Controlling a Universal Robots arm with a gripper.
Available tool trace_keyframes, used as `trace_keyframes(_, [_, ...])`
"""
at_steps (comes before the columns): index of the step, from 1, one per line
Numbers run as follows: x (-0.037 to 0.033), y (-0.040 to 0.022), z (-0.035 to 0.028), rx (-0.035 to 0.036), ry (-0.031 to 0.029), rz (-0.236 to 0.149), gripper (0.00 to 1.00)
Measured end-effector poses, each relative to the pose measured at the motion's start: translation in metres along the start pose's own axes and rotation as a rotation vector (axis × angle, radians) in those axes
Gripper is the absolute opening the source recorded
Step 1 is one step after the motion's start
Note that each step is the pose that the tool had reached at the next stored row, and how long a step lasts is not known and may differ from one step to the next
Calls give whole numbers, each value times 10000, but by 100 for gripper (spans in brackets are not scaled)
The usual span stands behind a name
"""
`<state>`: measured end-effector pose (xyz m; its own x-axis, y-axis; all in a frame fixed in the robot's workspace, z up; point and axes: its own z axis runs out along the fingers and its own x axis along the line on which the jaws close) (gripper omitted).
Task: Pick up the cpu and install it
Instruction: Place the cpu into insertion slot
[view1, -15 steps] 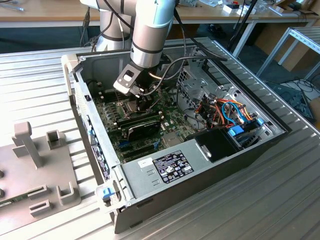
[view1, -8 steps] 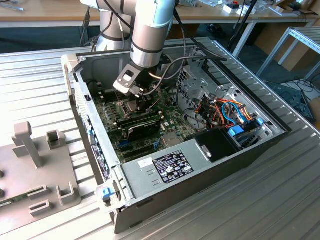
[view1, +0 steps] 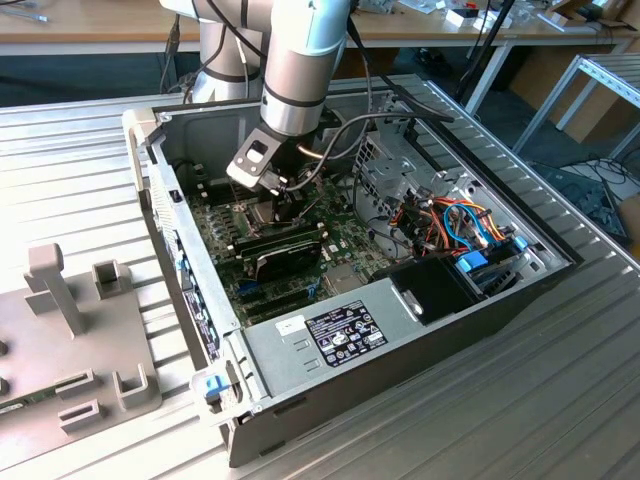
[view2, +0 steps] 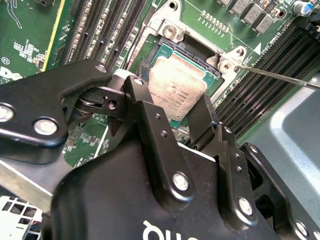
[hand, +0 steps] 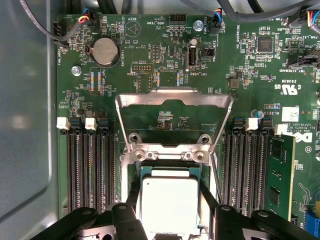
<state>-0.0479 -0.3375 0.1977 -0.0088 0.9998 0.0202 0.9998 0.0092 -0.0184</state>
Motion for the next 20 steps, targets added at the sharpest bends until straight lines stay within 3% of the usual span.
trace_keyframes(8, [0,0,29,0,6,0,55])
trace_keyframes(9, [2,2,33,-7,13,0,61])
trace_keyframes(12, [0,1,32,-2,3,0,61])
trace_keyframes(20, [1,-3,-44,-26,-3,-2,61])
